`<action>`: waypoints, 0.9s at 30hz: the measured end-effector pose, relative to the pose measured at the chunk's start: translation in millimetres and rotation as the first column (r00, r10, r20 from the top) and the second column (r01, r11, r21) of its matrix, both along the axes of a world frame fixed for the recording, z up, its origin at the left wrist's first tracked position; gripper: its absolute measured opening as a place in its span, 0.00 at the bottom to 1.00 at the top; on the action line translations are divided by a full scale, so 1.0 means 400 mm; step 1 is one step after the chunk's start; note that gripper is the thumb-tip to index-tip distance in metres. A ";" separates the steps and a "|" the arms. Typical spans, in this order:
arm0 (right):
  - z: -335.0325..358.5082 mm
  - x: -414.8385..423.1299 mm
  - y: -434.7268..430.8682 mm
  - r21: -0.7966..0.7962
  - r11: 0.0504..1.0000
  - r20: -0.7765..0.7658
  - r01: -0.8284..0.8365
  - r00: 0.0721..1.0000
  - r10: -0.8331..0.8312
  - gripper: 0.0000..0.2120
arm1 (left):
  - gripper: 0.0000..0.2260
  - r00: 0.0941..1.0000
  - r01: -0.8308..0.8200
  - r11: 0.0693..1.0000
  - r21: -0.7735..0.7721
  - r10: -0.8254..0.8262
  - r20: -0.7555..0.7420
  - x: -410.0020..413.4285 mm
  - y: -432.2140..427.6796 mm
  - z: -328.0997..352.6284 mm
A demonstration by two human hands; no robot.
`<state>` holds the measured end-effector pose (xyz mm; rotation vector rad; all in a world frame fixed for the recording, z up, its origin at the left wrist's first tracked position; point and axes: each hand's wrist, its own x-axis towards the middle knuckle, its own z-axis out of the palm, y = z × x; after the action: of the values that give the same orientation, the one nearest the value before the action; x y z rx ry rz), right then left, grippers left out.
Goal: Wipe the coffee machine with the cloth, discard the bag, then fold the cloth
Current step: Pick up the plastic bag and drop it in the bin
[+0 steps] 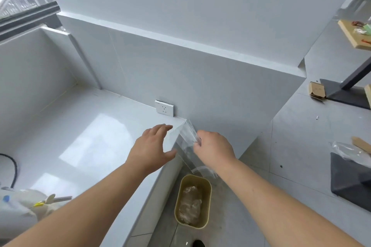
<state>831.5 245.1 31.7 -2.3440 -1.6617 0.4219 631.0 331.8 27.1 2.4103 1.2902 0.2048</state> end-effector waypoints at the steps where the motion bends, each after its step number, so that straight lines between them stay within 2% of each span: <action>1: -0.012 -0.004 0.003 -0.001 1.000 -0.003 0.010 1.000 -0.010 0.07 | 0.35 1.000 0.003 1.000 0.002 -0.003 -0.022 -0.006 0.000 -0.019; 15: -0.224 -0.033 0.018 -0.133 0.984 -0.112 0.120 0.984 -0.135 0.05 | 0.36 0.986 0.027 0.999 -0.033 -0.032 -0.164 -0.067 0.011 -0.272; 21: -0.338 -0.033 0.027 -0.190 0.969 -0.116 0.159 0.976 -0.184 0.04 | 0.32 0.982 0.089 0.995 0.034 -0.082 -0.168 -0.055 0.029 -0.351; 27: -0.490 -0.031 0.033 -0.249 0.948 -0.101 0.199 0.968 -0.230 0.05 | 0.29 0.992 0.084 0.987 0.140 -0.069 -0.104 -0.031 0.041 -0.430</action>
<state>819.0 258.5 -164.1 -2.5705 -1.3433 0.7464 618.6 348.3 -144.9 2.6176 1.2615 0.1643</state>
